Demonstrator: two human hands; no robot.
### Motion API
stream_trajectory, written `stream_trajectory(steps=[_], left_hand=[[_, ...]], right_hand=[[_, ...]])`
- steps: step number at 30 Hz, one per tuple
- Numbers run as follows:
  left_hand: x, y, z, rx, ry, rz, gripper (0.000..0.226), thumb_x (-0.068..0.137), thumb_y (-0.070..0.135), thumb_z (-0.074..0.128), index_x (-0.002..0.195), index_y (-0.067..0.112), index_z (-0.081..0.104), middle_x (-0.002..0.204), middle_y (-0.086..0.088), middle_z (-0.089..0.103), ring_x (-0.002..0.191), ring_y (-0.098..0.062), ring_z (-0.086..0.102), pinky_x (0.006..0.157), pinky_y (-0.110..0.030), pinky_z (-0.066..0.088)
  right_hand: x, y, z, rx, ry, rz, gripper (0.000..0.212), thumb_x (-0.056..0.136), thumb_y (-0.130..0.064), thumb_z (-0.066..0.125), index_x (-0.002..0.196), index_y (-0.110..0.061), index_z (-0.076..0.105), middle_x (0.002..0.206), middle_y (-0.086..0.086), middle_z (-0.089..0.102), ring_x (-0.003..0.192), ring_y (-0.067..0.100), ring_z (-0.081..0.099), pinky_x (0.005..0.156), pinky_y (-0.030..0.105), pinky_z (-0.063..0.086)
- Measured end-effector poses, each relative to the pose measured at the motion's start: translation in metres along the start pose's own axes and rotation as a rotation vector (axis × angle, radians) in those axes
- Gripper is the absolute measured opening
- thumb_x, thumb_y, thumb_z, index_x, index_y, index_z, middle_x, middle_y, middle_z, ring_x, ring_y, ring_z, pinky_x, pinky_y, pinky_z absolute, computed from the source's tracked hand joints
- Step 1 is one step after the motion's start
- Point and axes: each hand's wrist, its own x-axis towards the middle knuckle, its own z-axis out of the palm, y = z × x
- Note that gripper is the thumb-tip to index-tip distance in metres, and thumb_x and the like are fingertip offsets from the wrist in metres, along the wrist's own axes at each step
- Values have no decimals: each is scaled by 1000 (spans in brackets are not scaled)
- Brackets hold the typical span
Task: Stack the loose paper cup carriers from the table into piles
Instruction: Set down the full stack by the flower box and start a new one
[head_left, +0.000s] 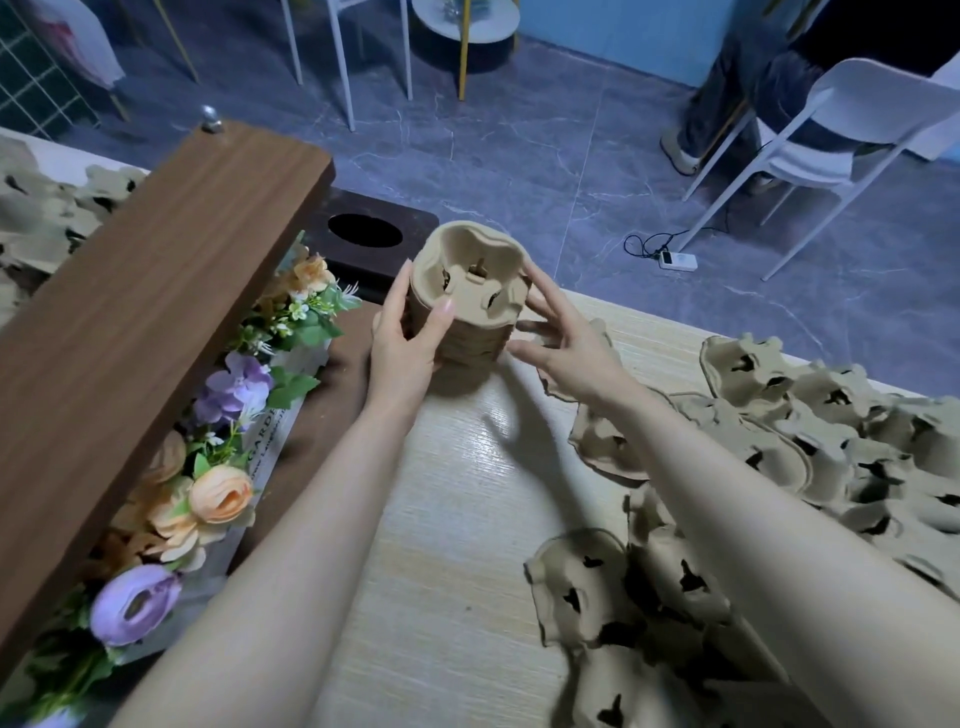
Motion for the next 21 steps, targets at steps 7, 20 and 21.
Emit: stream_trajectory(steps=[7,20,21], left_hand=[[-35,-9,-15,101,2,-17,60,93,27,66,145,41,40,142,1,45,124,-7,53,107,-47,45],[-188,-85,-35,1121,-363,324,56,83,50,47,136,31,48,134,2,54,132,-19,39,113,-43,30],[-193,-89,-38,1186,-366,371,58,81,49,49,136,30,47,132,-1,56,132,-22,38,110,-46,28]], right_hand=[[-2,37,-40,-485,335,179,60,89,-28,66,145,-26,43,128,14,55,122,26,47,103,44,41],[12,51,-33,-984,284,384,65,87,-51,57,144,-26,40,130,16,48,123,35,41,99,44,34],[12,52,-33,-978,299,374,63,87,-49,56,144,-25,41,129,16,50,122,36,42,98,44,34]])
